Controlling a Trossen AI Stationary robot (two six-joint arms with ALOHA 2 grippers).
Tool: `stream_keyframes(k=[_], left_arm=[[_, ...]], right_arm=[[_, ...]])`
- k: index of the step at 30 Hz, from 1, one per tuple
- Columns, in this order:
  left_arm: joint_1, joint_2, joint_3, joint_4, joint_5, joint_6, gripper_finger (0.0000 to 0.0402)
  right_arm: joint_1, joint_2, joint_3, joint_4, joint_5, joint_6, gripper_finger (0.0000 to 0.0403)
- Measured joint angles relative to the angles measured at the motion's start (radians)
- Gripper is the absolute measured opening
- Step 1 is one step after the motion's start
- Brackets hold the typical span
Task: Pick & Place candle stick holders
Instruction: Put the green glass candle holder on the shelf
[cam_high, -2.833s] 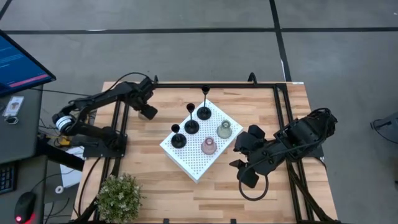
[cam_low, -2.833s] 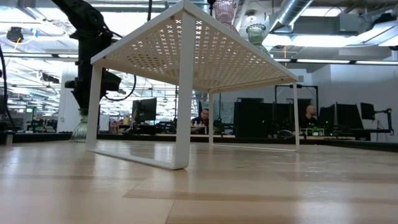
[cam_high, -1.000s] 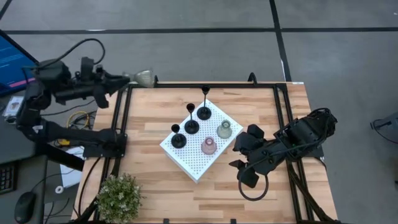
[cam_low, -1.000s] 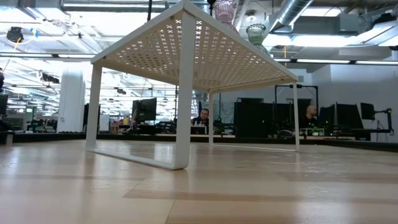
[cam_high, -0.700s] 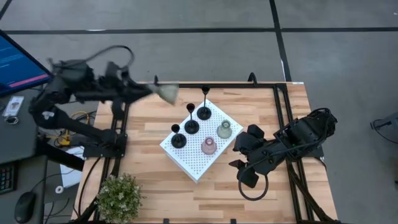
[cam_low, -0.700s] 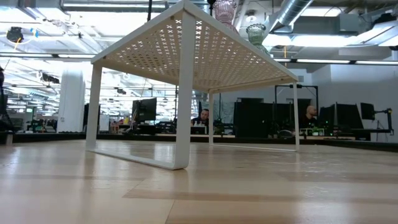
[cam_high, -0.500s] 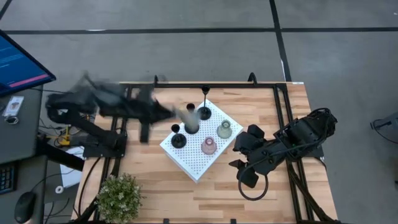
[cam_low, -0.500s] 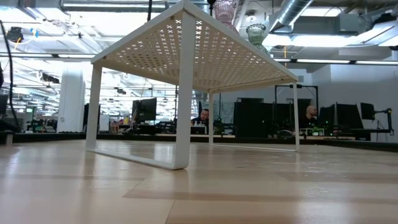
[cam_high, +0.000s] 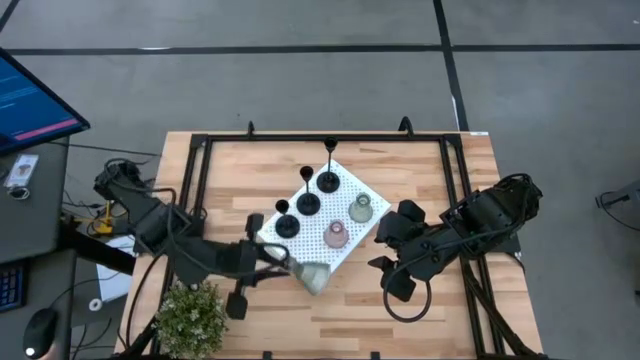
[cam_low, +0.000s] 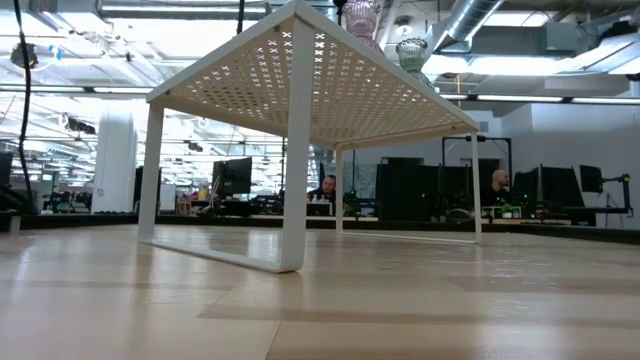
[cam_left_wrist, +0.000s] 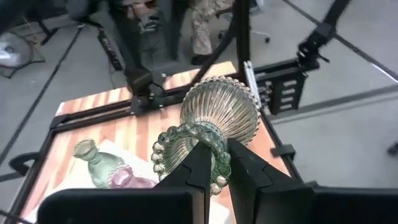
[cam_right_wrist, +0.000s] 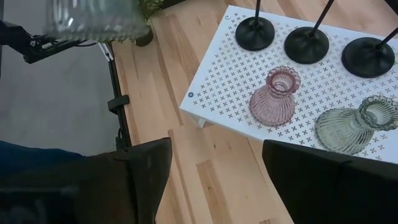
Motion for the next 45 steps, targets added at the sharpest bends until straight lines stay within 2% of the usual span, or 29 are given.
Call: stream_keyframes(k=[13,23,28,38,45], left_arm=[[0.027,0.003,0.0,-0.099,0.047,0.22,0.003],[0.116,0.11,0.001,-0.151,0.157,0.237,0.003],[0.138,0.154,0.0,-0.191,0.156,0.274,0.003],[0.205,0.158,0.0,-0.224,0.157,0.282,0.003],[0.22,0.204,0.0,-0.233,0.218,0.287,0.003]], right_arm=[[0.0,0.0,0.0,0.005,0.0,0.0,0.0243],[0.0,0.0,0.0,0.01,-0.003,0.019,0.0243],[0.0,0.0,0.0,0.009,-0.003,0.019,0.0243],[0.002,0.0,0.0,0.009,-0.003,0.018,0.0243],[0.002,0.0,0.0,0.009,-0.003,0.016,0.0243]])
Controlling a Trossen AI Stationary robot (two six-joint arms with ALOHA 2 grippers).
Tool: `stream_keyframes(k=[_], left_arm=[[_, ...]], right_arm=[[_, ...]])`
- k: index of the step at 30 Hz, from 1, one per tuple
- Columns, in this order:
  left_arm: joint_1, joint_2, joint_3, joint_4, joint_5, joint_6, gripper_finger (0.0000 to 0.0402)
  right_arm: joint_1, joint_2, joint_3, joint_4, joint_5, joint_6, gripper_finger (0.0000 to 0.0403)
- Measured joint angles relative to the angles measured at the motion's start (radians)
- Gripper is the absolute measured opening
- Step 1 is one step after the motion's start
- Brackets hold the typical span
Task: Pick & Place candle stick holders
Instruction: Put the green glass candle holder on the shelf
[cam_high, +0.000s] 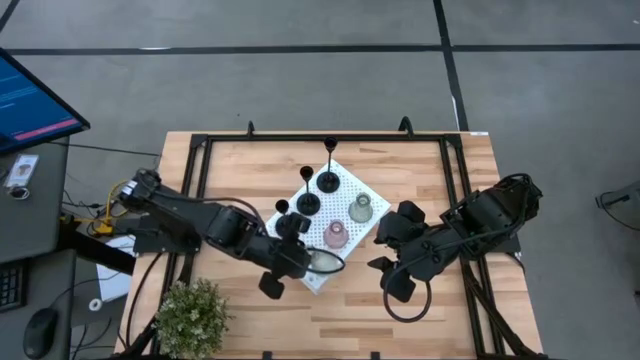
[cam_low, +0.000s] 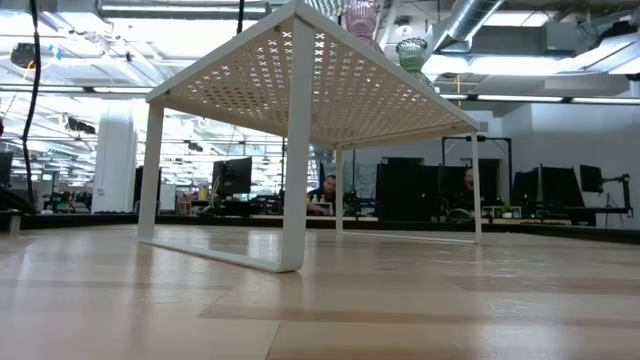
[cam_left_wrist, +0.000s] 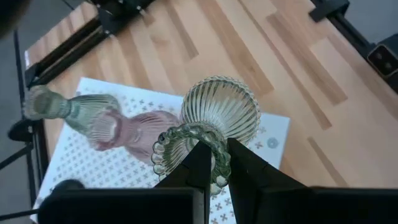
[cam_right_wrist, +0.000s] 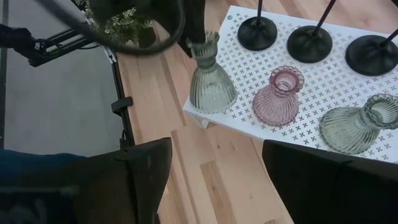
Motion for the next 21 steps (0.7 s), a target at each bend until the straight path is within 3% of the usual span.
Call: stream_keyframes(k=[21], left_arm=[[0.006,0.038,0.0,-0.102,-0.001,-0.009,0.003]], right_arm=[[0.001,0.0,0.0,0.0,0.0,0.0,0.0243]])
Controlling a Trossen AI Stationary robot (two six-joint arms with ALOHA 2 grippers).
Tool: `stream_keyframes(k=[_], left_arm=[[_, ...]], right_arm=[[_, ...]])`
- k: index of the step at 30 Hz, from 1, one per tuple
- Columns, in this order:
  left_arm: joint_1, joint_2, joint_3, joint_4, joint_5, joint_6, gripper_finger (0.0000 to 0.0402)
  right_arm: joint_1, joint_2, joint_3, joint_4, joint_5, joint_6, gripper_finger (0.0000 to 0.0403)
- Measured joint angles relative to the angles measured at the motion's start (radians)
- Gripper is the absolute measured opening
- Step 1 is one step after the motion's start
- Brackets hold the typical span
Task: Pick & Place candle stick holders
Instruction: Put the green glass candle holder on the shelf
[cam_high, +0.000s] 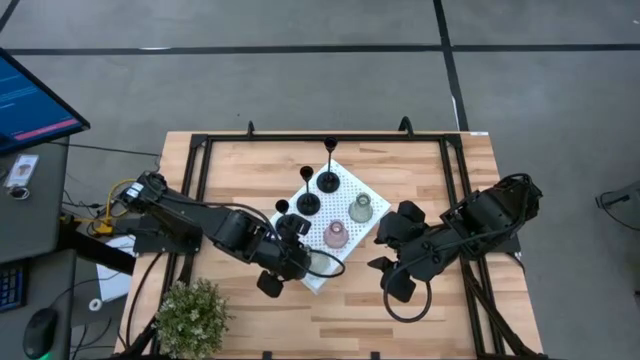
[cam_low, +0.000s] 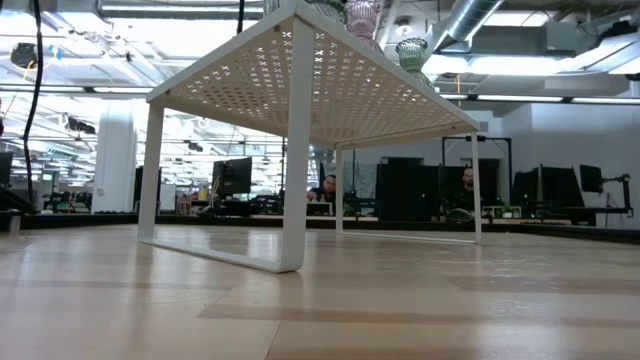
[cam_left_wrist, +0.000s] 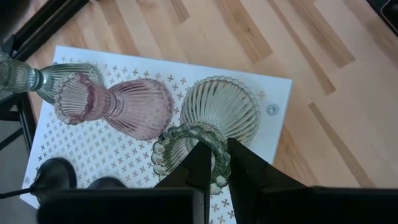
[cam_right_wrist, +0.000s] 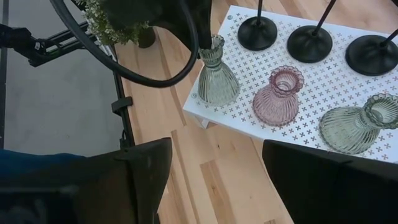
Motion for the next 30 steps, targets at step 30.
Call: stream_keyframes(k=[30], left_arm=[[0.022,0.007,-0.001,-0.021,0.022,-0.009,0.003]], right_arm=[[0.001,0.0,0.0,0.001,-0.011,0.0,0.0243]])
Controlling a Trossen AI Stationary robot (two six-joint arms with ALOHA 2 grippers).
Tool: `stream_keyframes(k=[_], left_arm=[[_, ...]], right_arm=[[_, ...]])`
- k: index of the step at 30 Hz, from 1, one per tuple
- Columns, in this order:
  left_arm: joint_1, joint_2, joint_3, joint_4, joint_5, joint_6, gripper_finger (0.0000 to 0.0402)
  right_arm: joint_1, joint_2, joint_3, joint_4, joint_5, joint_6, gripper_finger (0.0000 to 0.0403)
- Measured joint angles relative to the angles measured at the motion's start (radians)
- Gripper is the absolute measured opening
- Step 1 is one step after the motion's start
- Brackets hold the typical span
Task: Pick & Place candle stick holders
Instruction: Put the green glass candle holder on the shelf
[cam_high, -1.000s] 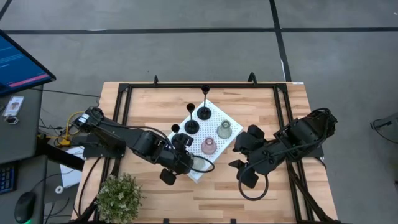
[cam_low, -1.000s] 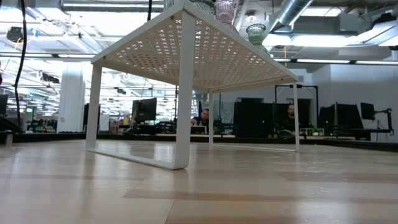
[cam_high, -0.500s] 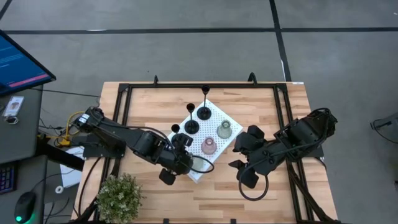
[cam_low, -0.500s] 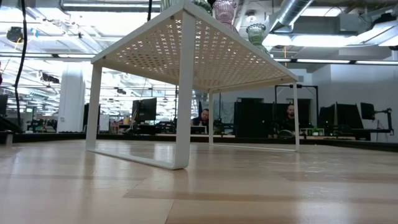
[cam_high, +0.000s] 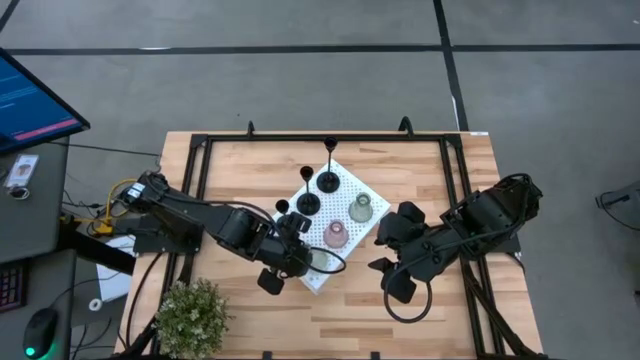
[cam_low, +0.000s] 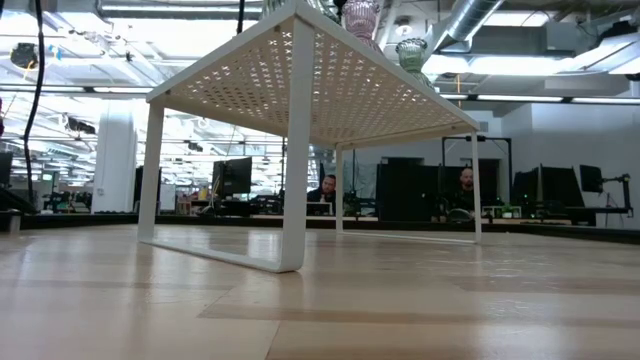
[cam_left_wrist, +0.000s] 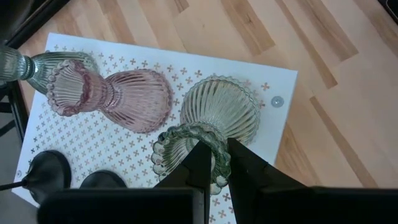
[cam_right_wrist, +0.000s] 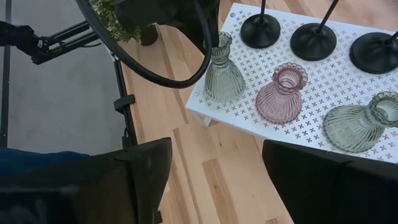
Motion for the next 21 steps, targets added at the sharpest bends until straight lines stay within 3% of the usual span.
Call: stream_keyframes(k=[11,21], left_arm=[[0.006,0.0,0.0,0.0,0.011,0.0,0.003],[0.005,0.0,0.0,-0.001,0.013,0.005,0.0055]], right_arm=[[0.0,0.0,0.0,0.0,0.0,-0.017,0.0243],[0.0,0.0,0.0,0.0,-0.001,-0.017,0.0243]])
